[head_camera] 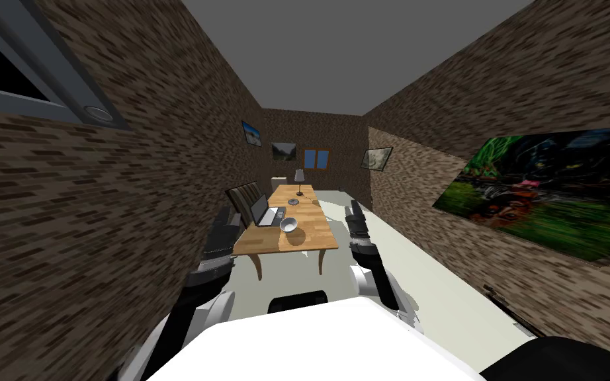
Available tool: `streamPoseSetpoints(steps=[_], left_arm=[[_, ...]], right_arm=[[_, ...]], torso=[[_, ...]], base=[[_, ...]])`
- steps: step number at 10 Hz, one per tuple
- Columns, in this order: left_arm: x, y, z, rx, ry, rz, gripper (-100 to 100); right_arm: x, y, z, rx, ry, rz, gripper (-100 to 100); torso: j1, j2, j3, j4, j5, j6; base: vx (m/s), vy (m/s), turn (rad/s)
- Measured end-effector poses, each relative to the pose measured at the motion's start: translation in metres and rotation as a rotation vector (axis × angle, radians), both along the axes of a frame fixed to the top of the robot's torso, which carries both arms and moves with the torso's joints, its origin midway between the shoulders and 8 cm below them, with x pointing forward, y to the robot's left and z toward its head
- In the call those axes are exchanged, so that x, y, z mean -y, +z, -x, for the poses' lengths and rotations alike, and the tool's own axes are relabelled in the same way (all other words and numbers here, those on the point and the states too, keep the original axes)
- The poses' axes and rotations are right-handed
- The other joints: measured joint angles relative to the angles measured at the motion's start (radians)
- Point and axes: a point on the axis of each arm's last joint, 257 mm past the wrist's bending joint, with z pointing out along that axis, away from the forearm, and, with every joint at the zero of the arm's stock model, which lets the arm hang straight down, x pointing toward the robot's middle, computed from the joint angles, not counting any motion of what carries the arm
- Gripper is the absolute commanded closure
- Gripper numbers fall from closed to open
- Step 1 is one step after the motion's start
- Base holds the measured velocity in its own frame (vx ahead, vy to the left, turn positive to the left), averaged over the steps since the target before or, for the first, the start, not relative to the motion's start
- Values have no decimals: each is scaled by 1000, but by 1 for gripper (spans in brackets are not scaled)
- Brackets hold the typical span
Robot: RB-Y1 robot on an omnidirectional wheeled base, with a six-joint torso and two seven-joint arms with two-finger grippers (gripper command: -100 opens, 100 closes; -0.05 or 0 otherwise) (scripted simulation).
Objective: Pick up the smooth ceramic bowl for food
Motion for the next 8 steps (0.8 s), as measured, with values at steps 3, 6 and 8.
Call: streamPoseSetpoints(steps=[3,6,8], left_arm=[[9,-11,-13,-46,-45,-26,-100],[16,-29,-33,-114,-82,-20,-100],[18,-39,-44,-154,-100,-9,-100]], right_arm=[[0,0,0,0,0,0,0],[0,0,0,0,0,0,0],[0,0,0,0,0,0,0]], torso=[[1,0,0,0,0,0],[1,0,0,0,0,0],[1,0,0,0,0,0]], base=[[0,17,-126],[-1,21,-172],[-1,13,-85]])
